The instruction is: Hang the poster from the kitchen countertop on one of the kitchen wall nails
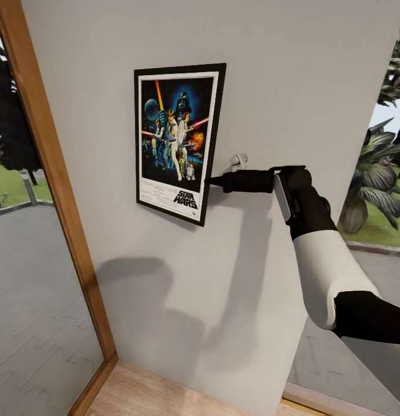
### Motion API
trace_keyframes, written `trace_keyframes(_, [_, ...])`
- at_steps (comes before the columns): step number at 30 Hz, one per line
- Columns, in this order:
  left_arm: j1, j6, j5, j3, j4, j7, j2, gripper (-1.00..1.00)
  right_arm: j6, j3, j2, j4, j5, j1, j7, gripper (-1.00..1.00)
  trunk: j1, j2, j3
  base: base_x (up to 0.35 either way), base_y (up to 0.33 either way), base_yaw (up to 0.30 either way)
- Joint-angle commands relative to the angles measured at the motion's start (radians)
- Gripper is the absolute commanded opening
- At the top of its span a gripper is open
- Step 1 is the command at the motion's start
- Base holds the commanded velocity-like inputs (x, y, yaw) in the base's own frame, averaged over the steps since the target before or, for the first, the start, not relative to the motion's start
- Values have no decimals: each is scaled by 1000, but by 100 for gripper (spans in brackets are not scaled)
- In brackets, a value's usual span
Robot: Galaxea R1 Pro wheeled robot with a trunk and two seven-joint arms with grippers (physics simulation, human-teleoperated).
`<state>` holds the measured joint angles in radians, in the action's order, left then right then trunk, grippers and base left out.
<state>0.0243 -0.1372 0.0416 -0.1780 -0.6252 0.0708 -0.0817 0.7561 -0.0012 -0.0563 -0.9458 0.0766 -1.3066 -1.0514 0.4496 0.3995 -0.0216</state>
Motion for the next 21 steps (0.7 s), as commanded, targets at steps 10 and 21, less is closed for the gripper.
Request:
trace_keyframes(10, [0, -1, 4, -3, -1, 7, 0, 100, 5, 2, -3, 11, 5, 2, -6, -100, 0, 1, 0, 0, 0, 0])
trace_keyframes(21, [0, -1, 4, -3, -1, 7, 0, 100, 5, 3, -5, 17, 6, 2, -6, -100, 0, 1, 0, 0, 0, 0])
